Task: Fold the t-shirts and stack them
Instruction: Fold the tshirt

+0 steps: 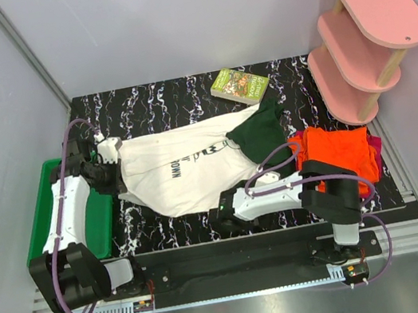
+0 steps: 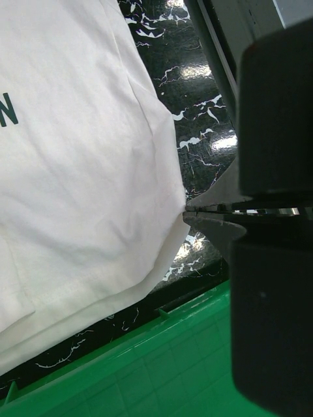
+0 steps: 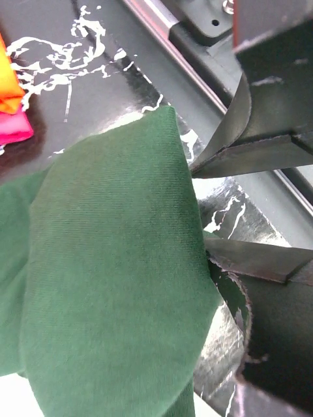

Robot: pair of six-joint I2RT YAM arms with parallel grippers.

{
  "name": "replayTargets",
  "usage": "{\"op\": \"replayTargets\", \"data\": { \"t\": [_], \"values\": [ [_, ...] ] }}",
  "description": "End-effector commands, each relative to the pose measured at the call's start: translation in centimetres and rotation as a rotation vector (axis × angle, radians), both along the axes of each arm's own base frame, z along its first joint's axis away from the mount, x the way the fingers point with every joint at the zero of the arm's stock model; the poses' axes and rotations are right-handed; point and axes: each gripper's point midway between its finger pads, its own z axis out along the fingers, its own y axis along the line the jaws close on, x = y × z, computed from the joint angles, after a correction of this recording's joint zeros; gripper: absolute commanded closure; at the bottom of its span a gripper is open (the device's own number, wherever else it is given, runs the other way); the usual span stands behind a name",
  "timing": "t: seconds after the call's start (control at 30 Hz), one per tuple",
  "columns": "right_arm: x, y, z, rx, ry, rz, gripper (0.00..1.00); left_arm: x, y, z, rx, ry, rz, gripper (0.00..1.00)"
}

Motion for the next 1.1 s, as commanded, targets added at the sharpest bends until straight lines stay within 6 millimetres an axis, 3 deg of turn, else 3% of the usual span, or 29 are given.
{"op": "replayTargets", "data": {
  "t": [0.0,0.33,0.57,0.87,1.07],
  "values": [
    [1.6,-1.2,2.8,0.019,-0.18,-0.094,0.51,1.1,-0.3,1.2,-0.012,-0.051,-0.032,1.0],
    [1.5,-1.7,-1.2,0.077,-0.176,-0.097,0.5,1.0,-0.2,1.0,-0.008,-0.041,-0.03,1.0],
    [2.9,0.5,-2.2,0.113,-0.201,-0.024,0.48,0.9,-0.1,0.8,0.003,-0.037,-0.031,1.0],
    [4.8,3.2,1.2,0.167,-0.273,0.047,0.48,0.5,-0.2,0.5,0.001,-0.027,-0.038,1.0],
    [5.2,3.4,2.4,0.159,-0.29,0.073,0.48,0.5,-0.3,0.5,-0.009,-0.023,-0.037,1.0]
  ]
}}
